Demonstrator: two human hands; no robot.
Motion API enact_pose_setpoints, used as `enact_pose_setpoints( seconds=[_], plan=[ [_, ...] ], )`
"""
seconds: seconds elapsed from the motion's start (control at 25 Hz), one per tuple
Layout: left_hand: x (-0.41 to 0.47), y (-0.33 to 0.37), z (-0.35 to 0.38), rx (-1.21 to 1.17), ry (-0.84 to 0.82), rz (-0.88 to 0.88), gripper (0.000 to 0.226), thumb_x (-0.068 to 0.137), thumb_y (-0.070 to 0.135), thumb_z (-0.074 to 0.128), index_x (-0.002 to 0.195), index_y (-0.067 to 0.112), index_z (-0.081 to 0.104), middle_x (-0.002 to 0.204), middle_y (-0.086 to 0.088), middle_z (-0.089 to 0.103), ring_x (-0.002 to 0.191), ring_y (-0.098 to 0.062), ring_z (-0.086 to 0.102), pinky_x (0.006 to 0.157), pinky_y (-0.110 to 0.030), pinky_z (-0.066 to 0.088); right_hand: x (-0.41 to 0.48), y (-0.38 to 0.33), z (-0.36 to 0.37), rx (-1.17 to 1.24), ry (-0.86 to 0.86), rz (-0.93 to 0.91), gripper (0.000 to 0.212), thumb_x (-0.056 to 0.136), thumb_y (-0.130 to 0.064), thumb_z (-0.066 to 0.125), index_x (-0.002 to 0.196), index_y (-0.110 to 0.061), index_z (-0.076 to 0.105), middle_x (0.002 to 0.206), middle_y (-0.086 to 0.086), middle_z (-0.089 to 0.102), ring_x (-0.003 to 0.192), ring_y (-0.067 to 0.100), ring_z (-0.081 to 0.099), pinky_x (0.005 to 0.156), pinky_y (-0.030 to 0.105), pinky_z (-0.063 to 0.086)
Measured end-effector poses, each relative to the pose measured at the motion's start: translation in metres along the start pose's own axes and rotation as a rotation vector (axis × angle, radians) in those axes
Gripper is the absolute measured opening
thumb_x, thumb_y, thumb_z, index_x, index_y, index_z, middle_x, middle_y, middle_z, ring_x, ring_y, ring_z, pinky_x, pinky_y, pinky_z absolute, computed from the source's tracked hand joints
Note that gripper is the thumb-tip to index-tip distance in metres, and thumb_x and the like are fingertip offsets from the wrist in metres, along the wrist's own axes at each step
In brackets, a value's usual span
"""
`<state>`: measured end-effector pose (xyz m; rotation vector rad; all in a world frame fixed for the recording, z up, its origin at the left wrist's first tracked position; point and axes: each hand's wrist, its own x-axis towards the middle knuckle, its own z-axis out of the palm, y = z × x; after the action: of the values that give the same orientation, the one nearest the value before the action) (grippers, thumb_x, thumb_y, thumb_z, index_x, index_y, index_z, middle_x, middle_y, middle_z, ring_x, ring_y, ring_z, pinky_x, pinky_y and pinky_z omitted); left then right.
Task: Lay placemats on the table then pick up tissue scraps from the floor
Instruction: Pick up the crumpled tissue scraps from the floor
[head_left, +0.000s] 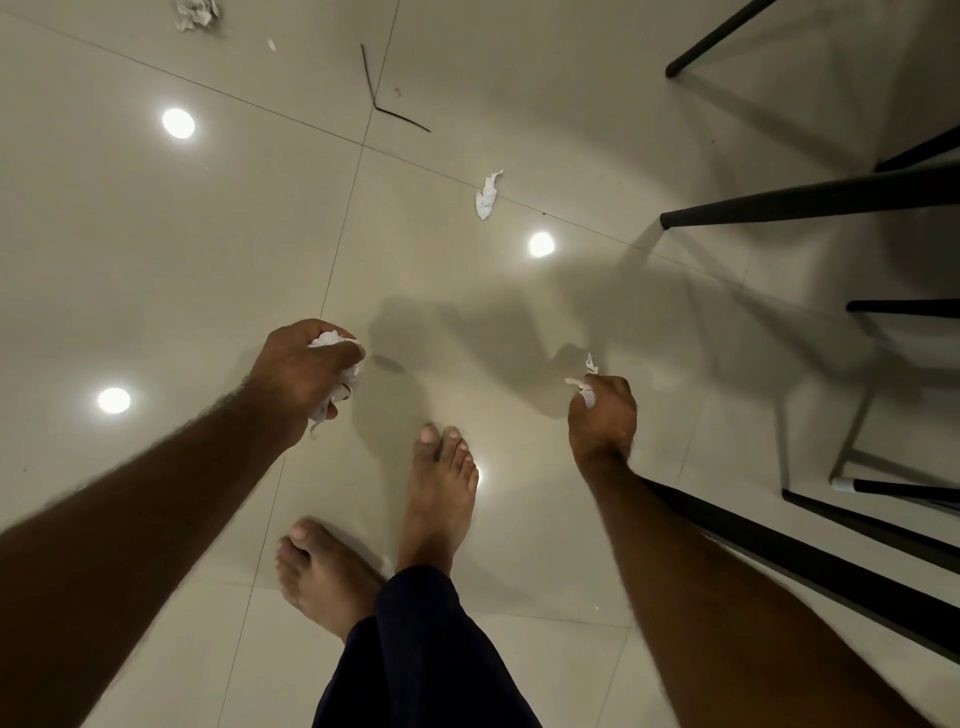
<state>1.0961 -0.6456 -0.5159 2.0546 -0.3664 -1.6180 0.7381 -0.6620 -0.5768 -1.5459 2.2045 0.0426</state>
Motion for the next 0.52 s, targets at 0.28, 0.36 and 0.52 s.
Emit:
enact_pose_setpoints(
  seconds=[0.28, 0.36, 0.52],
  plan=[
    [0.004, -0.007, -0.001, 0.008, -0.006, -0.009, 0.006, 0.082, 0.021, 0.074, 0.080, 0.017, 0.071, 0.060, -0.004, 0.068, 0.057, -0.025, 0.060, 0.040, -0.027, 0.045, 0.023, -0.007, -0.011, -0.061, -0.090, -0.026, 0.069, 0.087, -0.010, 0.066, 0.148, -0.025, 0.040, 0.148, -0.001, 0.038, 0.119, 0.023, 0.058, 0.098, 0.034, 0.053],
    [0.004, -0.009, 0.002, 0.001, -0.018, -0.008, 0.006, 0.080, 0.021, 0.074, 0.078, 0.018, 0.071, 0.059, -0.005, 0.067, 0.057, -0.025, 0.060, 0.041, -0.028, 0.045, 0.028, -0.009, -0.005, -0.186, -0.151, -0.131, 0.063, 0.091, -0.011, 0.061, 0.150, -0.023, 0.042, 0.155, 0.000, 0.037, 0.128, 0.026, 0.053, 0.104, 0.035, 0.048],
    [0.004, -0.009, 0.000, 0.012, -0.035, -0.003, 0.007, 0.082, 0.022, 0.073, 0.075, 0.022, 0.072, 0.060, -0.004, 0.067, 0.059, -0.025, 0.061, 0.042, -0.029, 0.045, 0.026, -0.010, 0.003, -0.165, -0.123, -0.189, 0.041, 0.091, -0.004, 0.056, 0.131, -0.013, 0.060, 0.135, 0.010, 0.058, 0.117, 0.034, 0.055, 0.098, 0.037, 0.046]
  ],
)
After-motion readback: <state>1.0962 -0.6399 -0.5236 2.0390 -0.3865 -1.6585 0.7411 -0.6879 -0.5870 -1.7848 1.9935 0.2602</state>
